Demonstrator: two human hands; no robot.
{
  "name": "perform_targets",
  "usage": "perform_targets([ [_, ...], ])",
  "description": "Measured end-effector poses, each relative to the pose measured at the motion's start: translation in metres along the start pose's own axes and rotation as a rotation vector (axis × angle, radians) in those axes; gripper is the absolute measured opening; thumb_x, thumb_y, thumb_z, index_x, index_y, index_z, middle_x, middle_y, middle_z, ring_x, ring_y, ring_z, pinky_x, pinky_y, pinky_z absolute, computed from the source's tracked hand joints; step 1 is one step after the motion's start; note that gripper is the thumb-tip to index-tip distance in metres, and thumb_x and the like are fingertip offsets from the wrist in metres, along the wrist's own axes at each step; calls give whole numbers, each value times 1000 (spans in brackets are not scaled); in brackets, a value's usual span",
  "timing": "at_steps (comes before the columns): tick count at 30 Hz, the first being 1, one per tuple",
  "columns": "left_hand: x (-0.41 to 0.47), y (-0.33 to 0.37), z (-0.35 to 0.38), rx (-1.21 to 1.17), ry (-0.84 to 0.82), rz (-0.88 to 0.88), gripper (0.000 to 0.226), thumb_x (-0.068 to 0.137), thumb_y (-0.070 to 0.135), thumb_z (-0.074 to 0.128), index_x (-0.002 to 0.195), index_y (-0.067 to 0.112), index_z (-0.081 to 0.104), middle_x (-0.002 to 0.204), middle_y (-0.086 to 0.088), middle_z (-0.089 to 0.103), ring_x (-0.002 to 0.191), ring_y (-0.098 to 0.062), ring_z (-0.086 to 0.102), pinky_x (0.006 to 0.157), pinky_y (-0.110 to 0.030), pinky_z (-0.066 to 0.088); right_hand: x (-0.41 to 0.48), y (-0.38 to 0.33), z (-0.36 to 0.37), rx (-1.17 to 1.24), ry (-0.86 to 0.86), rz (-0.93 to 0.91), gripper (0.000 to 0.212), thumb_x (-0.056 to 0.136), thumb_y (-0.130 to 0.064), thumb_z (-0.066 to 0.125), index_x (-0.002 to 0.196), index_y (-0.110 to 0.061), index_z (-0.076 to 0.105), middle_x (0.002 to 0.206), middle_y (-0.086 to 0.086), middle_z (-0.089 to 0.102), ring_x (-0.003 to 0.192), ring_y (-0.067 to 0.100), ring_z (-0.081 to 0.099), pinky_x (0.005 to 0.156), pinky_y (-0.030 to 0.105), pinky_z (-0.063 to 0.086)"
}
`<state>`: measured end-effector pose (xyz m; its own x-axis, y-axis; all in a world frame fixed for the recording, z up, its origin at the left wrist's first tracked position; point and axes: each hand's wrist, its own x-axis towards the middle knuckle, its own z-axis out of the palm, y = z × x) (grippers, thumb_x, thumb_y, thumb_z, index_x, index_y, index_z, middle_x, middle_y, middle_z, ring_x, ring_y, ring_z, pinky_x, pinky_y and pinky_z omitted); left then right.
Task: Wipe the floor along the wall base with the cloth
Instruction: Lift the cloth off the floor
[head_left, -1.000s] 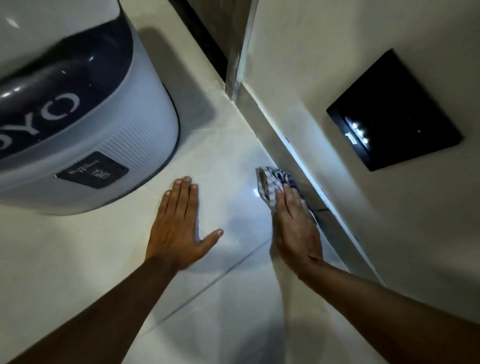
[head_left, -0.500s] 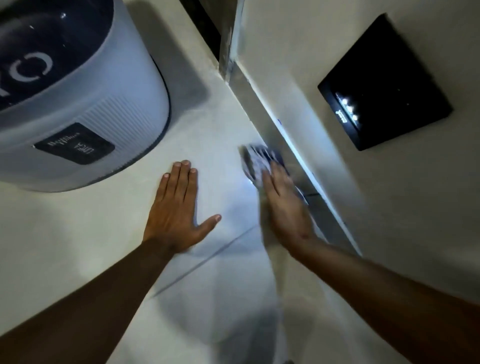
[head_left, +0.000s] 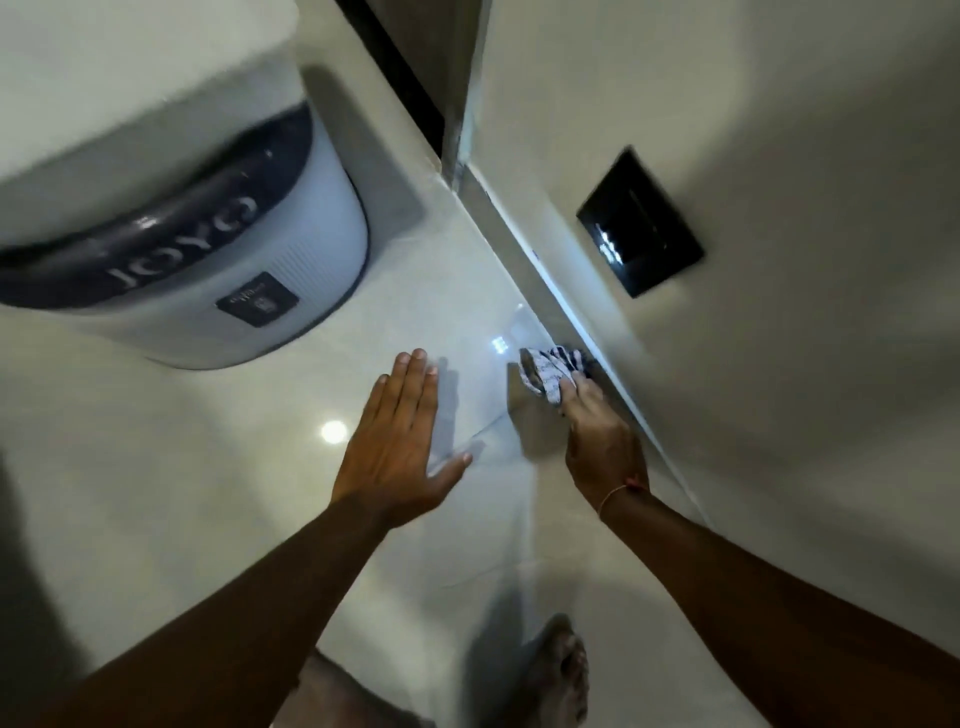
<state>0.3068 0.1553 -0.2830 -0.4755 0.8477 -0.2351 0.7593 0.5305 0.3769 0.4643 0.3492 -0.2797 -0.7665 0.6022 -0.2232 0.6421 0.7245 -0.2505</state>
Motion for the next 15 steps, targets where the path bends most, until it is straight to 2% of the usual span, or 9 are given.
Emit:
perform_targets([
  [3,-11,7,-64,-42,48,10,94,93,66,34,158,3,5,167,-17,-2,156,-31,-3,125,-40,-2,4,-43,-54,20,62,27,53,76,17,54,125,-3,58,135,18,57,122,32,56,87,42,55],
  [6,-24,9,-139,-119,125,-43,90,96,66,29,159,8,2,168,-14,-4,156,-26,-6,125,-39,-2,10,-94,-117,31,104,30,56,75,14,62,127,-7,59,134,16,59,115,33,61,79,42,56],
  [8,-31,6,-186,-159,195,-99,86,98,62,32,159,12,1,169,-10,-5,156,-23,-6,125,-36,-4,16,-124,-152,29,127,-24,59,78,12,61,134,-7,53,138,15,55,120,32,58,83,43,57],
  [11,-38,-15,-257,-197,301,-172,80,100,55,35,159,10,5,169,-11,0,157,-23,-1,126,-37,1,35,-176,-198,68,176,-151,51,88,3,53,138,-5,48,143,13,49,128,26,51,95,34,50],
  [15,-35,-71,-317,-166,391,-282,76,100,47,37,158,6,11,168,-16,7,157,-26,2,127,-41,5,84,-256,-231,91,187,-252,61,79,7,67,135,-4,49,142,12,51,114,30,62,85,35,55],
])
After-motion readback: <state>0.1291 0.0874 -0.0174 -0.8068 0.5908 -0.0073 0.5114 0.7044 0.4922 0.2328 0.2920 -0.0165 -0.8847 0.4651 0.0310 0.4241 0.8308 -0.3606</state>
